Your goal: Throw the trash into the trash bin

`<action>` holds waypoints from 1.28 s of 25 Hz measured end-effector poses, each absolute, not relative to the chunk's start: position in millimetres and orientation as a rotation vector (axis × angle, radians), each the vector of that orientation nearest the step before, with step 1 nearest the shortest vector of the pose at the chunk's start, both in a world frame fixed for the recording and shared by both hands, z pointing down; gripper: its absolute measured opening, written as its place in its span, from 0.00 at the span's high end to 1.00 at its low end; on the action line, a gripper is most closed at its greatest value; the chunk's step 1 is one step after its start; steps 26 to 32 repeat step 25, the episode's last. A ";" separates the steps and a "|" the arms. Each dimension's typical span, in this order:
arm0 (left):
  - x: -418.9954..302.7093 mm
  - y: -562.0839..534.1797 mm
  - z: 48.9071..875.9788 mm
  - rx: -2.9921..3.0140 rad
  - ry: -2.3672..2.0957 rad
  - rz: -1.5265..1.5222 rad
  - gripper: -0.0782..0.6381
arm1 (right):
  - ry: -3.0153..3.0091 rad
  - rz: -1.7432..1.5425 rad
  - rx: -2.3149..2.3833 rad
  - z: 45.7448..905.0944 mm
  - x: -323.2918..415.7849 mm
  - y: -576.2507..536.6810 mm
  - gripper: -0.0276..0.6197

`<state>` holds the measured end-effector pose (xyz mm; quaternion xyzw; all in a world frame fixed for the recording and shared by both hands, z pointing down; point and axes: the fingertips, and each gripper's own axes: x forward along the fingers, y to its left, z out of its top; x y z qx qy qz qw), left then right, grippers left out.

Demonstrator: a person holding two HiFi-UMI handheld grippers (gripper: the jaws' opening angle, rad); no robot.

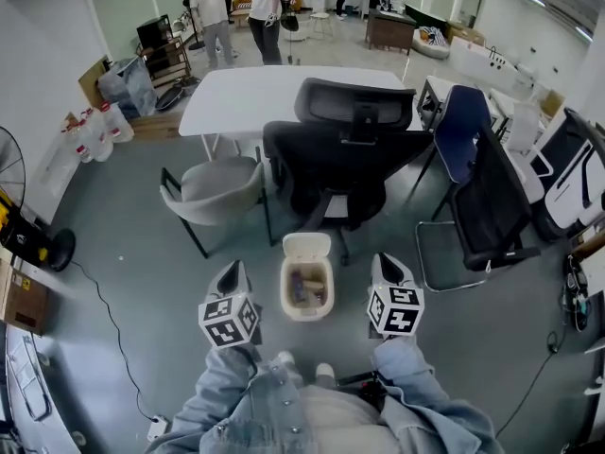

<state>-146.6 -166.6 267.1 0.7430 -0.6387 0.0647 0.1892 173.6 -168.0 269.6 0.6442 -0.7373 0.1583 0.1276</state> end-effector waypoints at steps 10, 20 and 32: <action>-140.7 -169.5 271.8 2.074 -1.758 0.160 0.88 | -2.073 0.441 1.902 264.0 183.8 -160.2 0.95; -118.6 -175.1 269.5 2.119 -1.715 0.172 0.88 | -2.058 0.445 1.947 257.0 198.3 -157.2 0.95; -107.1 -176.7 273.6 2.130 -1.698 0.178 0.88 | -2.062 0.448 1.949 258.4 201.8 -158.9 0.95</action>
